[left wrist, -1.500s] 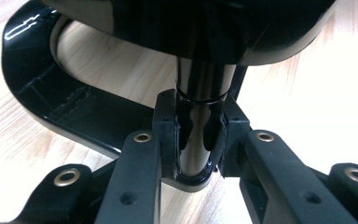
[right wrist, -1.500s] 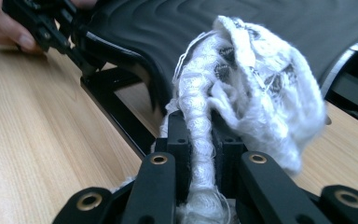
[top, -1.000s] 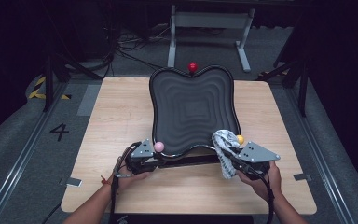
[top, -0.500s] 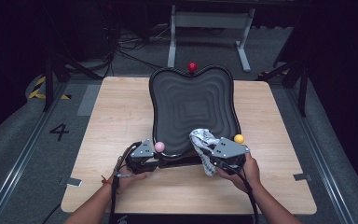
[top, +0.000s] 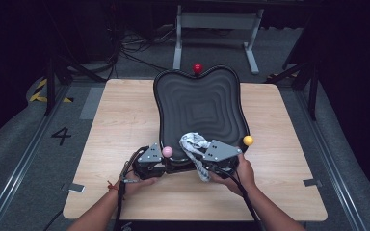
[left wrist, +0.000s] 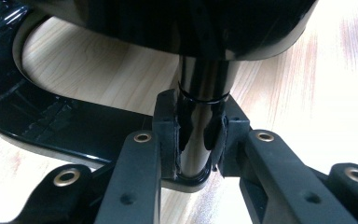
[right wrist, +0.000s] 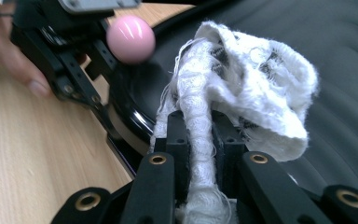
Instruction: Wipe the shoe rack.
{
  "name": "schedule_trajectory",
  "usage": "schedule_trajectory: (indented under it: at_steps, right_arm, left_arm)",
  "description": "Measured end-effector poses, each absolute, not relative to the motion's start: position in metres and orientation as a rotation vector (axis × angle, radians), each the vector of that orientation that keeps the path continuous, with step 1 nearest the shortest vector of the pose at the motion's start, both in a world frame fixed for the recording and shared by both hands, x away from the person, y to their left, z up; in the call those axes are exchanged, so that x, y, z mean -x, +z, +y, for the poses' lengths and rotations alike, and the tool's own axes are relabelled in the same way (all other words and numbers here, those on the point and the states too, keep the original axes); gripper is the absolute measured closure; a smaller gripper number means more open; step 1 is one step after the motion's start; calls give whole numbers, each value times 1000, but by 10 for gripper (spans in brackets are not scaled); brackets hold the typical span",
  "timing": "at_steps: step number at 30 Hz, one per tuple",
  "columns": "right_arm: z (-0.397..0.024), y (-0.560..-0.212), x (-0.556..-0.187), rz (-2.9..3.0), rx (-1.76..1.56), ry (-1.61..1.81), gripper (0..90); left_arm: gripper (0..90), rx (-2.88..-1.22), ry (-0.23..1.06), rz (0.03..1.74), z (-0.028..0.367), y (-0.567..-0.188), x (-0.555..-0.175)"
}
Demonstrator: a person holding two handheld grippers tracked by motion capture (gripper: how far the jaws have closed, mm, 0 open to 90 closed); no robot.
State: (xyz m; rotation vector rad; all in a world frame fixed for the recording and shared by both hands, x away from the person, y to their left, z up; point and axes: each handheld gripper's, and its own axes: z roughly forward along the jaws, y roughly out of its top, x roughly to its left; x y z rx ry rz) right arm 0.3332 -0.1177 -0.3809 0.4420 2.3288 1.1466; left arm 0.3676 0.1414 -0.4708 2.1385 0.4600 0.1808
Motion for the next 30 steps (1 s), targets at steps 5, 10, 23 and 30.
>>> schedule_trajectory:
  at_steps: [5,10,23,30]
  right_arm:
    - [-104,-379,-332,2337,-417,1174,798]
    - [-95,-381,-332,2317,-412,1169,798]
    - [-126,-385,-345,2262,-526,1116,801]
    - [-144,-384,-347,2238,-567,1066,801]
  left_arm:
    - [746,-2138,183,458,141,-471,-367]
    - [746,-2126,186,458,141,-472,-367]
    - [746,-2127,189,450,141,-473,-367]
    - [746,-2126,191,446,142,-473,-367]
